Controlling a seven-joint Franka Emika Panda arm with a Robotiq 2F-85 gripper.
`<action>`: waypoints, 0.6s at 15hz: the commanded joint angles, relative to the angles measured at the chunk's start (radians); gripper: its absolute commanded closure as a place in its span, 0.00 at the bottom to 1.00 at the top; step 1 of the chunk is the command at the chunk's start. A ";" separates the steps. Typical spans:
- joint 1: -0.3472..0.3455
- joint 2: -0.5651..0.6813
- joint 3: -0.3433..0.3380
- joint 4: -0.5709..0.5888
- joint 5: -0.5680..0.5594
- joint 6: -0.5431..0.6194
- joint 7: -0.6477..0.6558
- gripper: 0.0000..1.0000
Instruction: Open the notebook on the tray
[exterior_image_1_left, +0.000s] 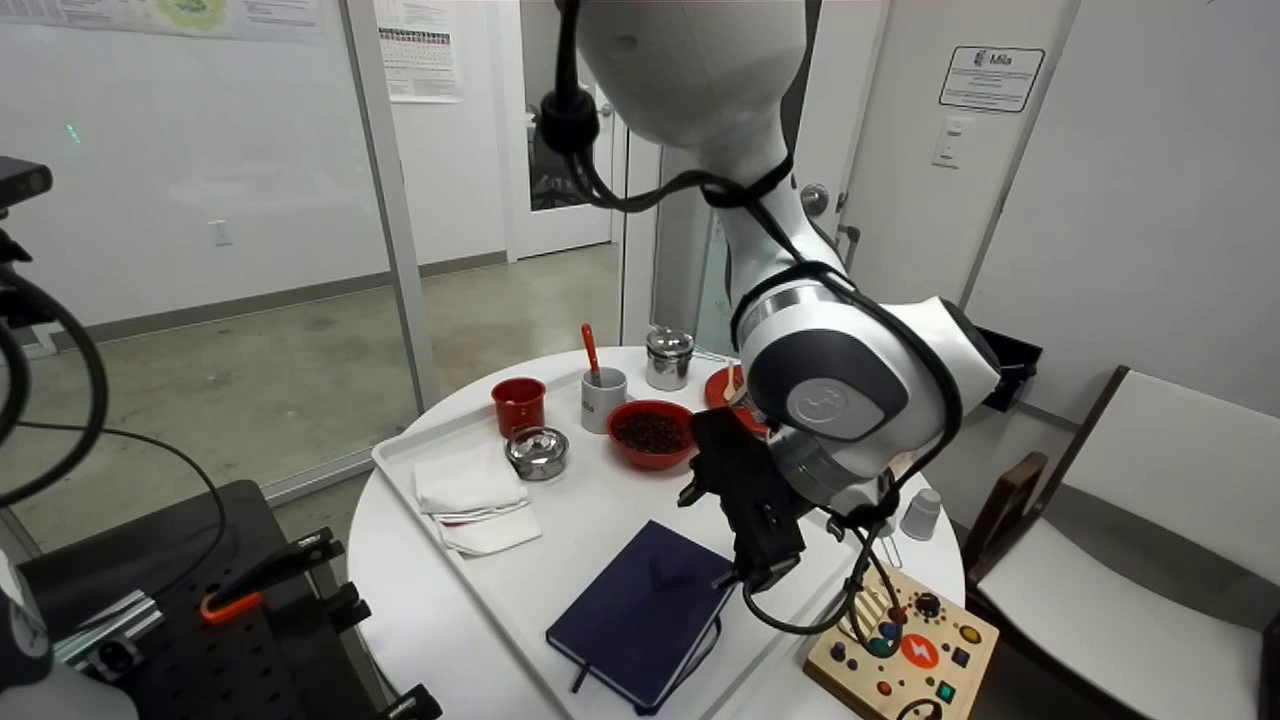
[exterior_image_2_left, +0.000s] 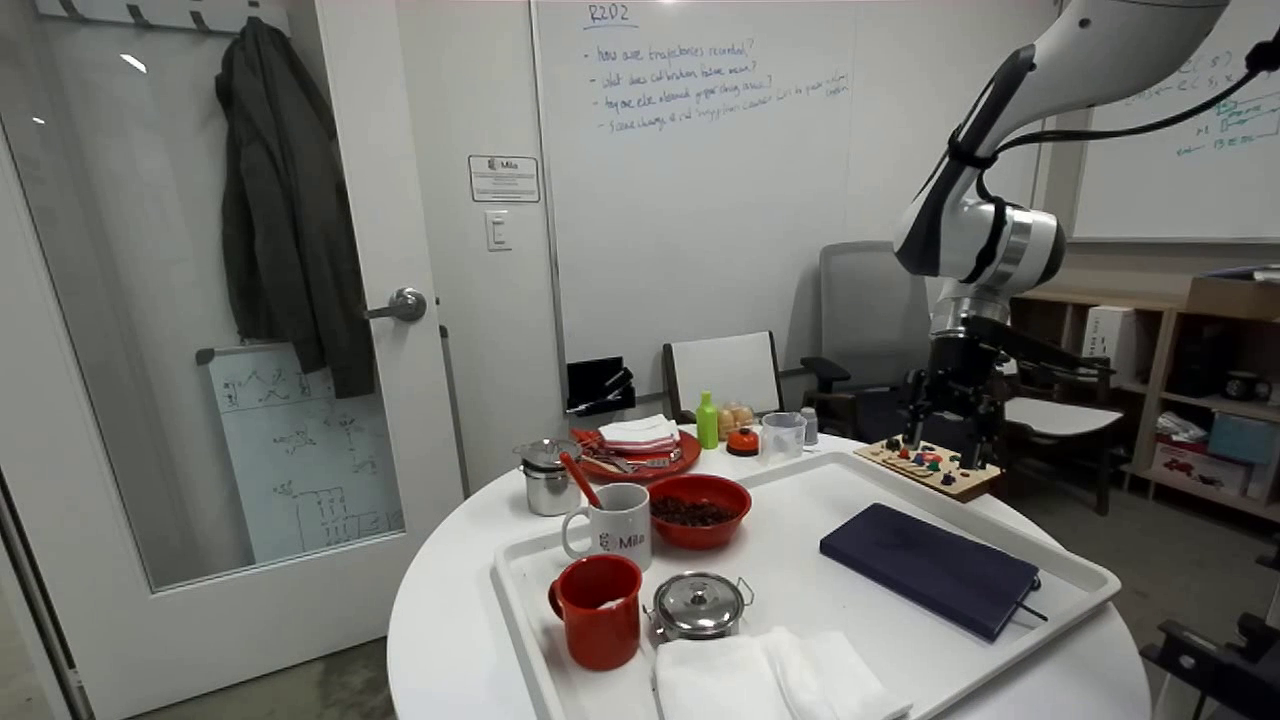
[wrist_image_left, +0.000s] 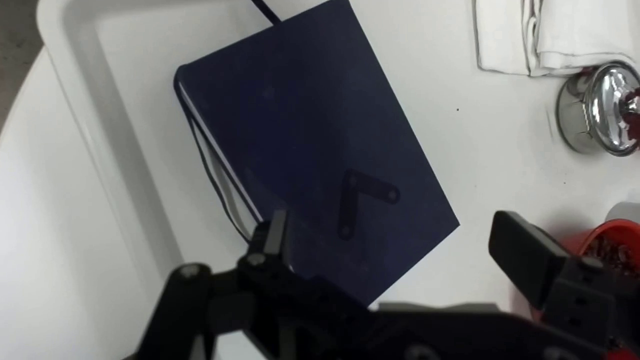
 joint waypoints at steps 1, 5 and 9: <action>-0.014 0.015 0.015 0.016 -0.026 -0.008 0.002 0.00; -0.026 0.081 0.025 0.065 -0.030 0.023 -0.025 0.00; -0.030 0.145 0.037 0.118 -0.047 0.050 -0.036 0.00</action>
